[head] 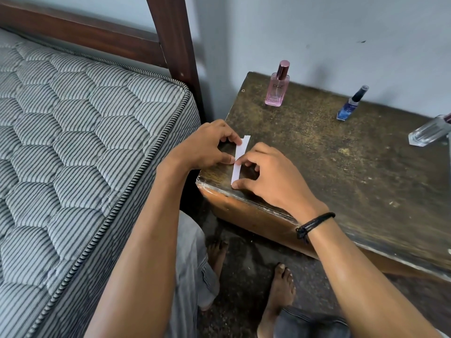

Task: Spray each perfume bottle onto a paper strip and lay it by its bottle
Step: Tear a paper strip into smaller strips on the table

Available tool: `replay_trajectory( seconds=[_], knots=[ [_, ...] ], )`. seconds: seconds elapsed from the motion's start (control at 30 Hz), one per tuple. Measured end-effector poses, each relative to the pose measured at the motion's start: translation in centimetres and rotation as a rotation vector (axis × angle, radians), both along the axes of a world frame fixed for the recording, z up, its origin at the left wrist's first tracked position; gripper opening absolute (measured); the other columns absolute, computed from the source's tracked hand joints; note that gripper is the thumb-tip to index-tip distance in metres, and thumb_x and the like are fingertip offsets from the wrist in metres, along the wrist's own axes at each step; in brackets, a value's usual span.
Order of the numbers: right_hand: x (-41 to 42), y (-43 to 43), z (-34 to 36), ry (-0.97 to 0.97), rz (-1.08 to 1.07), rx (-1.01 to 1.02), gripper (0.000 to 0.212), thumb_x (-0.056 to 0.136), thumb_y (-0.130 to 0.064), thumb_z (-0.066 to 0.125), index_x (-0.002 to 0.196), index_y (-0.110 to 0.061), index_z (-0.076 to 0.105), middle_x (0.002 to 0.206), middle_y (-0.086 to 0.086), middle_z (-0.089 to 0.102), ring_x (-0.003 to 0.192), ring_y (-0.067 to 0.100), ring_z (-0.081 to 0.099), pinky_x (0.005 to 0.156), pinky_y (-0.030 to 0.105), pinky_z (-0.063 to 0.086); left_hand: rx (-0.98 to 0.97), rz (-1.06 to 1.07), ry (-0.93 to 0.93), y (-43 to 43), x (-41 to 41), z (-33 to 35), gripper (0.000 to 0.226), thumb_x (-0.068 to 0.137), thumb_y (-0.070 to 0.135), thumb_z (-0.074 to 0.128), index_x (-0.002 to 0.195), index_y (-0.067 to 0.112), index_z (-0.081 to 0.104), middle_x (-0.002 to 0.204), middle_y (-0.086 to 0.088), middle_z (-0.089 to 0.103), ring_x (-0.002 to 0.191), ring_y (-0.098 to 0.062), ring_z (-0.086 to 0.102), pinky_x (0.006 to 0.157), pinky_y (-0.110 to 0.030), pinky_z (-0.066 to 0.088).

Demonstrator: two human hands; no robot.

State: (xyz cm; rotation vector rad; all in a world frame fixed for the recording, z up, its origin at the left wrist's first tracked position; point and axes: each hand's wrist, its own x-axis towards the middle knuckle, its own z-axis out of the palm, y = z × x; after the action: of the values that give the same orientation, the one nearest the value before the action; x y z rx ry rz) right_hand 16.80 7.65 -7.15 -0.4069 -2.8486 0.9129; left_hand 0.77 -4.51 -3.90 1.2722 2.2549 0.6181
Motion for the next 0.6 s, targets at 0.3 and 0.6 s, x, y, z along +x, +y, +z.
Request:
replay_trajectory(
  seconds=[0.3, 0.6],
  knots=[
    [0.04, -0.06, -0.07, -0.012, -0.014, -0.031, 0.04, 0.081, -0.046, 0.085, 0.116, -0.031, 0.074, 0.106, -0.015, 0.054, 0.095, 0.01, 0.049, 0.077, 0.032, 0.048, -0.004, 0.016, -0.001, 0.09, 0.12, 0.02, 0.042, 0.08, 0.02, 0.082, 0.119, 0.023, 0.067, 0.115, 0.005, 0.052, 0.112, -0.016, 0.048, 0.102, -0.033, 0.041],
    [-0.03, -0.55, -0.38, 0.048, -0.074, -0.043, 0.01, 0.092, -0.036, 0.075, 0.1, -0.03, 0.078, 0.101, -0.011, 0.056, 0.094, 0.014, 0.053, 0.073, 0.035, 0.05, -0.005, 0.023, -0.013, 0.17, 0.21, 0.16, 0.042, 0.079, 0.019, 0.082, 0.119, 0.021, 0.068, 0.118, 0.002, 0.053, 0.112, -0.018, 0.05, 0.103, -0.036, 0.042]
  ],
)
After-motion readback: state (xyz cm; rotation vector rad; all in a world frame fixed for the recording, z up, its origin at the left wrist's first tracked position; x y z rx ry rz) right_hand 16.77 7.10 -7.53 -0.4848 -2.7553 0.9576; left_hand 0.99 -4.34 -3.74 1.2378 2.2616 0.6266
